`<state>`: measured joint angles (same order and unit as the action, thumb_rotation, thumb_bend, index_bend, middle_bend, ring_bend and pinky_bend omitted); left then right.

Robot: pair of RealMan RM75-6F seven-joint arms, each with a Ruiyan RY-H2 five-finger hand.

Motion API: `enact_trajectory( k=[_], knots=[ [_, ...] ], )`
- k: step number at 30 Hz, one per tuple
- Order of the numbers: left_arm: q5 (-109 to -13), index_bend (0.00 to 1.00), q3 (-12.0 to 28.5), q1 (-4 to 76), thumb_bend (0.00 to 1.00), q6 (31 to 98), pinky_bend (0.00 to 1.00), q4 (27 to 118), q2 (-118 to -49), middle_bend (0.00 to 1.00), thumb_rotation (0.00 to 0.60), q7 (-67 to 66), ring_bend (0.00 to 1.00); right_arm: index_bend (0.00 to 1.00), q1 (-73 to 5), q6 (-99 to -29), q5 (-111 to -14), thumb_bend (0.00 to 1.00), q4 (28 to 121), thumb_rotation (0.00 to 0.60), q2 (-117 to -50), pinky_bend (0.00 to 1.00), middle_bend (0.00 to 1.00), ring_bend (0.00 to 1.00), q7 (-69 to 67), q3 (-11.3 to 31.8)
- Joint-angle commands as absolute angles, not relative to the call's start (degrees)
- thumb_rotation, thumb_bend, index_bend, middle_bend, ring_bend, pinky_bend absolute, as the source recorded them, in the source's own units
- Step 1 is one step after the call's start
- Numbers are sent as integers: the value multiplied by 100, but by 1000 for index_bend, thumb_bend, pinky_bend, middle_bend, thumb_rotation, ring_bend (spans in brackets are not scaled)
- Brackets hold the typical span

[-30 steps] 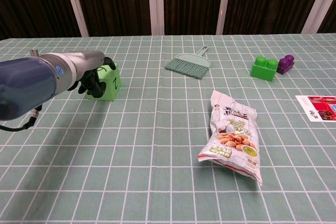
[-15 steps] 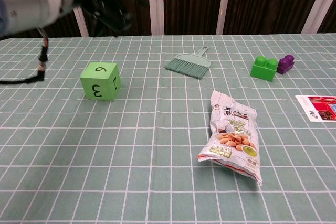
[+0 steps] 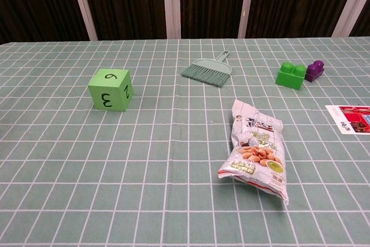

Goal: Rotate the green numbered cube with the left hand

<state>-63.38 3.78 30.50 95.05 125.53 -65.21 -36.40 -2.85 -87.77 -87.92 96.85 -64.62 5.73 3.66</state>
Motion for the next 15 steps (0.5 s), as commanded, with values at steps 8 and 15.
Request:
enact_trajectory(
  k=[8,15],
  knots=[
    [-8328,149,-890,931,383,10317,166,10462,-6576,133,600,-826,19,95,-203,-9207,-9201,175,9457,600,-6451,0,12,0,225,346],
    [-8728,149,-802,694,382,10396,166,10235,-6732,132,600,-789,19,95,-151,-9254,-9181,175,9483,600,-6335,0,12,0,70,339]
  ],
)
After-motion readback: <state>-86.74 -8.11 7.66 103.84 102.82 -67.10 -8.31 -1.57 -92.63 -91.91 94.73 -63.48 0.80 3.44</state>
